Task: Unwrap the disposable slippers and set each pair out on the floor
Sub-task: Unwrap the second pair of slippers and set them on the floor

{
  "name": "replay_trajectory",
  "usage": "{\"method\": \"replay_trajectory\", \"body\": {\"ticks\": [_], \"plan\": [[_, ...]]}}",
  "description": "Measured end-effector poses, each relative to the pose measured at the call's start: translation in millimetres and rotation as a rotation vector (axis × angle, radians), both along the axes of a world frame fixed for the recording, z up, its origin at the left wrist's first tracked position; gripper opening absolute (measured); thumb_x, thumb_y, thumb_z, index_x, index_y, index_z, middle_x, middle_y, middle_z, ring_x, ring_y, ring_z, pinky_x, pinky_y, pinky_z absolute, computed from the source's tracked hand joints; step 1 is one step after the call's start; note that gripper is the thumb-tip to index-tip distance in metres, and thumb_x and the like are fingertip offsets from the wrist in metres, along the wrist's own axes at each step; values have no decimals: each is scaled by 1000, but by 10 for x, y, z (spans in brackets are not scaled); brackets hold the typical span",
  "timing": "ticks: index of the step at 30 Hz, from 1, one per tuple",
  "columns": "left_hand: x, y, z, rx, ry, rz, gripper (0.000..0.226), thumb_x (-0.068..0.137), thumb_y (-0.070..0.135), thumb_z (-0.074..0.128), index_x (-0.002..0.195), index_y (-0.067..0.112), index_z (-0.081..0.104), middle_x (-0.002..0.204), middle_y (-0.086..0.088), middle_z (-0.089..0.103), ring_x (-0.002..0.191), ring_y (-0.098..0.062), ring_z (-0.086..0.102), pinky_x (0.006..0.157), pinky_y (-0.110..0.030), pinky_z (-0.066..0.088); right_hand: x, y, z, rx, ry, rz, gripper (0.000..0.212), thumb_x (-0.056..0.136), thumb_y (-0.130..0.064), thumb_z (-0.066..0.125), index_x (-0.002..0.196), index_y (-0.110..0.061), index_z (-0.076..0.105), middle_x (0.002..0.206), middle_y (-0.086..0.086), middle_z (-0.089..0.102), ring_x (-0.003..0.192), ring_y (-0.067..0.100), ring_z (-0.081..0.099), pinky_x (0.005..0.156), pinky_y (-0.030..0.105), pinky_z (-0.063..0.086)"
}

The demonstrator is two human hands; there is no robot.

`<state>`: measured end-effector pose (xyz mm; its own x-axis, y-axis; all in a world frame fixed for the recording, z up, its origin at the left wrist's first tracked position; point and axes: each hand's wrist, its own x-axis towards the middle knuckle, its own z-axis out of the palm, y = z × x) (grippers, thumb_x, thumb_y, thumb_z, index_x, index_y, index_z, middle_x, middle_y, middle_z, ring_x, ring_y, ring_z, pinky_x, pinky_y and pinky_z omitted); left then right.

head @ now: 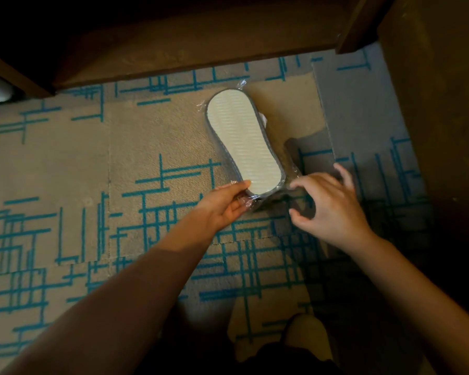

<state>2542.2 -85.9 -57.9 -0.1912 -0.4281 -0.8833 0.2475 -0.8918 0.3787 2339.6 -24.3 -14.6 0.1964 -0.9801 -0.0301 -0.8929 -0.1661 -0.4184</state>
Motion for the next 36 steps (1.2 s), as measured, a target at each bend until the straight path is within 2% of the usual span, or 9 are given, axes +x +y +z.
{"method": "replay_trajectory", "body": {"ticks": [2,5,8,12,14,19,24,28,36], "plan": [[-24,13,-10,-10,-14,45,6,80,11,66,81,11,60,53,0,71,51,-10,68,52,-21,57,76,13,35,-90,5,-21,45,72,-36,66,113,-17,60,114,2,65,113,20,55,112,47,18],[-62,48,-18,-19,-36,104,7,81,10,65,78,9,59,51,-2,70,45,-10,66,45,-19,54,242,8,117,-292,-148,-23,31,81,-24,56,105,-6,65,111,11,65,108,22,55,101,37,39],[-84,99,-32,-45,-21,112,12,83,10,63,73,9,57,45,0,65,38,-7,60,40,-16,49,384,-31,139,-110,-107,110,30,88,-24,45,103,-7,65,103,8,67,100,21,59,90,31,46],[-88,154,-35,-51,-3,142,6,82,11,65,78,10,60,53,0,70,51,-8,67,48,-18,54,391,-1,-2,187,-37,116,28,94,-30,41,94,-14,63,87,1,66,78,17,60,65,29,47],[-80,163,-30,-52,19,163,4,81,10,65,80,10,61,58,0,71,56,-9,69,52,-19,55,361,29,-87,315,-211,-52,22,94,-30,44,93,-17,62,84,-4,63,75,13,60,64,28,50],[-116,212,-13,-63,108,163,6,81,11,65,86,8,61,72,-4,70,61,-12,69,55,-20,56,416,-51,-178,656,-1103,-785,13,89,-14,56,101,-14,61,90,2,69,72,9,64,58,18,52],[-120,258,17,19,80,-122,29,78,22,69,103,10,61,85,-6,74,79,-17,72,66,-29,59,466,-116,-196,650,-1349,-972,15,85,-6,61,89,-21,62,94,2,68,88,15,66,70,24,55],[-2,209,2,-55,138,60,55,75,42,67,121,14,53,112,-10,67,99,-23,66,76,-34,57,455,-113,-193,628,-1415,-931,18,84,-4,62,95,-18,62,98,3,67,90,17,66,64,21,59],[258,-61,73,-24,76,437,34,82,13,65,114,6,56,102,-11,68,84,-20,70,56,-27,59,358,-100,-229,694,-1278,-691,26,84,-7,61,105,-23,61,103,-2,67,96,14,66,70,21,59]]}}
